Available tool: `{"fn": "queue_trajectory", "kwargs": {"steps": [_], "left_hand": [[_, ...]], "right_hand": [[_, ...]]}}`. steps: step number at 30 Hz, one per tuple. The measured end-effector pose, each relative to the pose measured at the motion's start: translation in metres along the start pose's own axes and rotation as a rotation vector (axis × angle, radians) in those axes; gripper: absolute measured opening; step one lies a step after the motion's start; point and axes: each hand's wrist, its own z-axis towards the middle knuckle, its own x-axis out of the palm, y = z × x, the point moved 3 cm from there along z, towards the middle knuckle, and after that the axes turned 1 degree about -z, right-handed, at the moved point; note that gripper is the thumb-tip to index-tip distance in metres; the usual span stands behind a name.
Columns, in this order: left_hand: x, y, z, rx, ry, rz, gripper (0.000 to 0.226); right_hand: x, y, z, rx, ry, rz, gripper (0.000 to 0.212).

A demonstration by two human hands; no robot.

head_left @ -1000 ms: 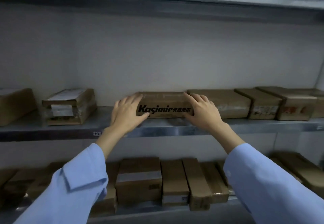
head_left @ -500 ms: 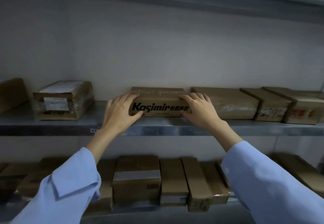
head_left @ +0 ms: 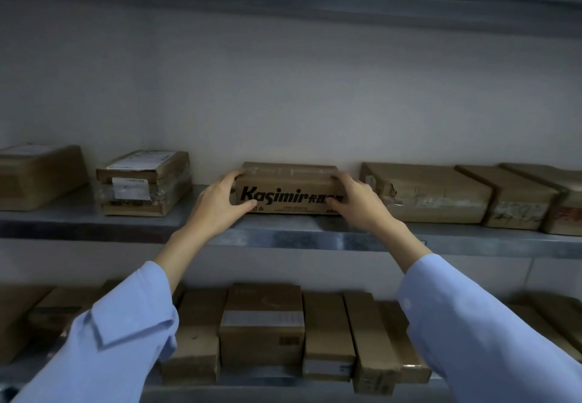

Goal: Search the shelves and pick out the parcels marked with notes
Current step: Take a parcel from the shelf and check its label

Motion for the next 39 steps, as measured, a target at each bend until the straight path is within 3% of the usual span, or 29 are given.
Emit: {"fn": "queue_trajectory", "kwargs": {"steps": [5, 13, 18, 24, 29, 35, 39], "left_hand": [[0.0, -0.004, -0.003, -0.036, -0.035, -0.158, 0.058], [-0.006, -0.015, -0.002, -0.015, -0.133, -0.264, 0.032], [-0.008, -0.022, -0.001, 0.003, -0.143, -0.331, 0.043], [-0.01, -0.019, 0.0, 0.002, -0.167, -0.337, 0.08], [-0.011, -0.023, 0.002, 0.014, -0.177, -0.366, 0.082], [-0.016, -0.022, 0.003, -0.004, -0.166, -0.495, 0.068], [-0.017, -0.022, 0.005, 0.013, -0.176, -0.528, 0.074]], "right_hand": [[-0.002, -0.002, -0.007, 0.005, -0.054, 0.206, 0.046], [-0.016, -0.004, -0.013, 0.011, -0.173, 0.262, 0.025], [-0.024, -0.005, -0.015, 0.02, -0.197, 0.319, 0.058], [-0.029, -0.006, -0.013, 0.054, -0.247, 0.319, 0.102], [-0.03, -0.006, -0.012, 0.028, -0.289, 0.294, 0.1], [-0.029, -0.007, -0.009, -0.02, -0.304, 0.529, 0.083], [-0.029, -0.004, -0.008, -0.056, -0.303, 0.6, 0.082]]}}
